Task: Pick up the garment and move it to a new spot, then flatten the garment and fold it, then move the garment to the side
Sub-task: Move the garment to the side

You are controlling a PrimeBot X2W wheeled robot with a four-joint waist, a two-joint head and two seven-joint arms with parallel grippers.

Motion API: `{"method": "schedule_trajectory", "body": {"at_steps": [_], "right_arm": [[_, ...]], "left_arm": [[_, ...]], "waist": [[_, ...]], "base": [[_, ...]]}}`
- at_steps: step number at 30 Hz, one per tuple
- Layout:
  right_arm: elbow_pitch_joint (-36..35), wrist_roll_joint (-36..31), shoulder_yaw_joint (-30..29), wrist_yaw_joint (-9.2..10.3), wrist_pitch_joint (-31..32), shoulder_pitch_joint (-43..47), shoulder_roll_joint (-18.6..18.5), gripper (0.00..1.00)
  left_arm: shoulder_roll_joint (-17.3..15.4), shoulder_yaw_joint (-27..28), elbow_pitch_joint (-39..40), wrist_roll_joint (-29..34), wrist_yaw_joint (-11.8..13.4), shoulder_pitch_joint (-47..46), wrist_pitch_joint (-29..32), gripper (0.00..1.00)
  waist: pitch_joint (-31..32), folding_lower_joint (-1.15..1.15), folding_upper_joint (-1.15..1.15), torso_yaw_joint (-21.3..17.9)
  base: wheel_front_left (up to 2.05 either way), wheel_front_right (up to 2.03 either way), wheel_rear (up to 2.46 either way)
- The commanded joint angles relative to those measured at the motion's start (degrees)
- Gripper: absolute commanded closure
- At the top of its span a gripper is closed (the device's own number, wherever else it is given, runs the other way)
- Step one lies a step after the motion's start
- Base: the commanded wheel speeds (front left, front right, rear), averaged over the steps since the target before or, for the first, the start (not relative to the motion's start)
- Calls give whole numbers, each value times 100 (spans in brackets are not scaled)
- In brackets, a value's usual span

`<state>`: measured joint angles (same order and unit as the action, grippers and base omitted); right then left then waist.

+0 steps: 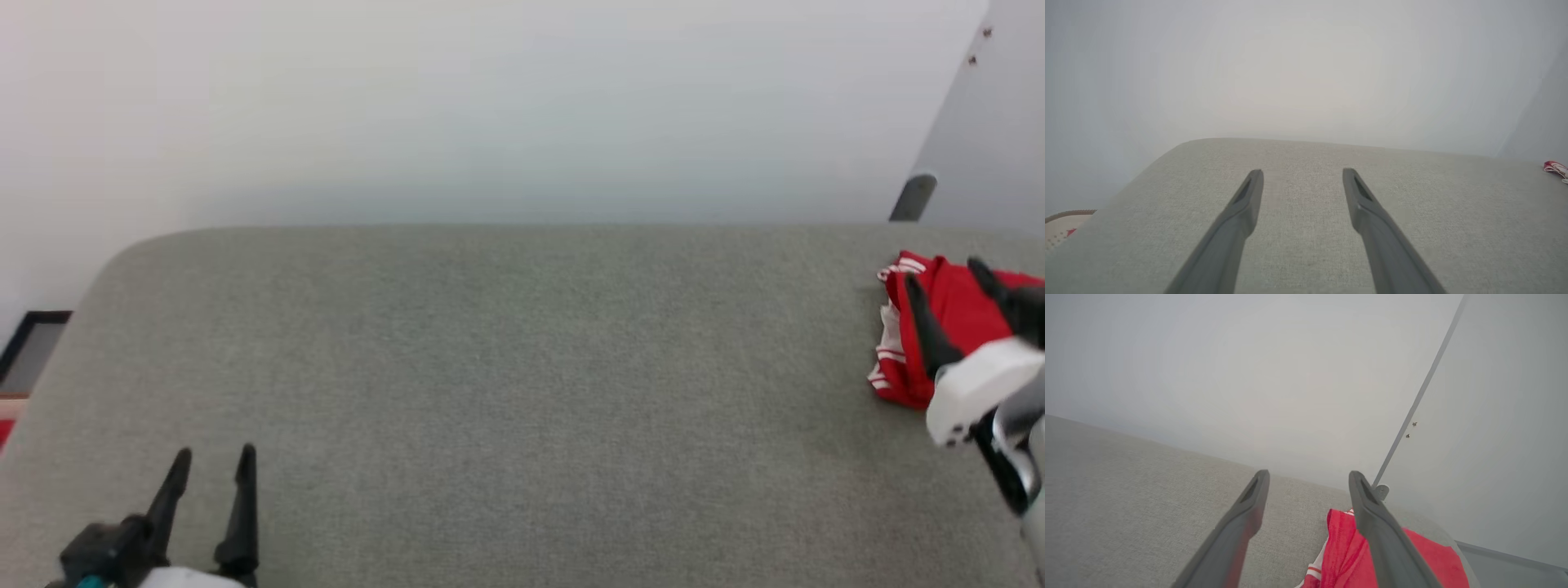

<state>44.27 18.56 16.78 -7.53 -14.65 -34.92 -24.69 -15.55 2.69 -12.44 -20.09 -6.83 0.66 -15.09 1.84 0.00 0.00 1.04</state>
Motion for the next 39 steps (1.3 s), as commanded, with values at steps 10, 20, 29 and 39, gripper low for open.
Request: {"method": "schedule_trajectory", "body": {"at_steps": [10, 20, 29, 39], "right_arm": [[-897, -693, -1183, 8, -51, 1515, 557, 0], [-2038, -1223, -2028, 8, -54, 2811, 1208, 0], [-2671, -1521, -2357, 9, -13, 3564, 1619, 0], [-3107, -1570, -2352, 8, 35, 3939, 1883, 0]], "left_arm": [[-67, 294, 143, 73, 12, 604, -1, 0], [-135, 312, 250, 229, -29, 960, -1, 0], [-255, 144, 370, 126, -62, 1047, -1, 0], [-362, 3, 437, 48, -66, 1113, -1, 0]], "waist": [[434, 0, 0, 230], [525, 0, 0, 238], [559, 0, 0, 202], [557, 0, 0, 117]], "base": [[0, 0, 0], [0, 0, 0], [0, 0, 0], [0, 0, 0]]}}
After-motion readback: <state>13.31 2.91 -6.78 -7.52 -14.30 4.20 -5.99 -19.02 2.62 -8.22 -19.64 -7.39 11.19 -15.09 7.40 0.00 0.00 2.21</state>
